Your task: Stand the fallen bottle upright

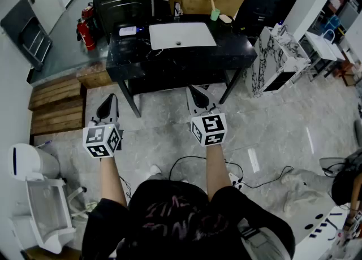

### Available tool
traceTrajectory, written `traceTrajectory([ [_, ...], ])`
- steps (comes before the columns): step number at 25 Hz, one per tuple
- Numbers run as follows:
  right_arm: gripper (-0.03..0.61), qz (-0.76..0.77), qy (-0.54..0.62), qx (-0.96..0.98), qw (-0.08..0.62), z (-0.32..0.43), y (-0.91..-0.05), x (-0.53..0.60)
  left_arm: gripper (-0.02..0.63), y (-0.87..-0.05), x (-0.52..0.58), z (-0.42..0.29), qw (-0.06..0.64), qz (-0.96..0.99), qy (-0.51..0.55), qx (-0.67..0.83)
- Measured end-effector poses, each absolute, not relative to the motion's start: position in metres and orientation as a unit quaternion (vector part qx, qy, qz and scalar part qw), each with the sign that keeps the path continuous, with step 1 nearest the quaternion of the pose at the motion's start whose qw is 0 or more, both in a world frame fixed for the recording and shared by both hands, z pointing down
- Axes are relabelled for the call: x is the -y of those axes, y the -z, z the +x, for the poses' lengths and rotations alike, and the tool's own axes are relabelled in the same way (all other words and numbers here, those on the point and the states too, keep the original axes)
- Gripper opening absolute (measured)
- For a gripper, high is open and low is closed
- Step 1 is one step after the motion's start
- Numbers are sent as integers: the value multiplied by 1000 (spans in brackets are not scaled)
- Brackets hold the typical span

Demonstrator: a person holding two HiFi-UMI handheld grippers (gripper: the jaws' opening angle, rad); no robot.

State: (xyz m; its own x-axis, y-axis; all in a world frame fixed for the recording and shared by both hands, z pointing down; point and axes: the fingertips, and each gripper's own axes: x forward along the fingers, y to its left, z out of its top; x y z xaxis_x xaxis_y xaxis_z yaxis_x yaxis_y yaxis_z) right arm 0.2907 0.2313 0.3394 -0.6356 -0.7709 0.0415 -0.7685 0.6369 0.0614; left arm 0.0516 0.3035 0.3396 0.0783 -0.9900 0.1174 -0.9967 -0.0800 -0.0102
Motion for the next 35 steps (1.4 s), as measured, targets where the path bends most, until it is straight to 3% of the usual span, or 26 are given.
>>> traceTrajectory([
  [14,14,417,8,908,26,264,-347,-205,12,-348,-276,28,45,733,-44,677],
  [35,14,437,15,898,38,170,-343,-141,12,-355,-208,-61,55,749,-35,659],
])
